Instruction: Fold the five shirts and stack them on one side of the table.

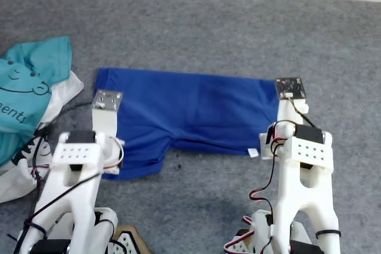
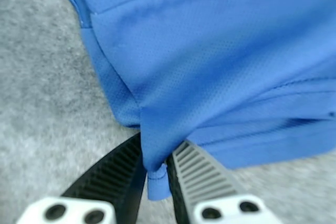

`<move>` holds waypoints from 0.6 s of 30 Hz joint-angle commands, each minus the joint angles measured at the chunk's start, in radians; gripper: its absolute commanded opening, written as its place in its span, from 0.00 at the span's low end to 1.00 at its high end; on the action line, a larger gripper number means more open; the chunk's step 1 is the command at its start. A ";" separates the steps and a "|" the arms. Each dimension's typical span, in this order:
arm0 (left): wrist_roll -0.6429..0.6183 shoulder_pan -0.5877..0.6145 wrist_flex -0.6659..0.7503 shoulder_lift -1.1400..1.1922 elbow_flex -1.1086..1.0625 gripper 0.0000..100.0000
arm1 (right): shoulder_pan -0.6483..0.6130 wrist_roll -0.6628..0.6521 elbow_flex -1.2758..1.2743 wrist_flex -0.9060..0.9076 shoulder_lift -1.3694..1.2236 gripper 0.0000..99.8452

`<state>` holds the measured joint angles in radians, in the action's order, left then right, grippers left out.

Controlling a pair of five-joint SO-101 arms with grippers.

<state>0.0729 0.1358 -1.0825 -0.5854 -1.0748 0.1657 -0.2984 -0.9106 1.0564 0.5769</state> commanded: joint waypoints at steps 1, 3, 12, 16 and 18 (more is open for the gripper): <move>-0.058 -0.047 -0.137 -0.018 0.170 0.02 | 0.010 -0.014 0.002 -0.010 0.027 0.06; -0.080 -0.054 -0.178 -0.018 0.237 0.02 | 0.012 -0.014 0.002 -0.012 0.027 0.06; -0.275 -0.076 -0.107 -0.007 0.374 0.02 | 0.007 -0.014 -0.054 -0.053 0.027 0.06; -0.328 -0.119 -0.049 -0.007 0.380 0.02 | 0.010 -0.014 -0.054 -0.053 0.027 0.06; -0.348 -0.147 -0.029 -0.007 0.381 0.02 | 0.010 -0.014 -0.054 -0.053 0.027 0.06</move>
<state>-0.2417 0.0345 -1.1500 -0.5838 -0.7434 0.1657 -0.2984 -0.9705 1.0165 0.5769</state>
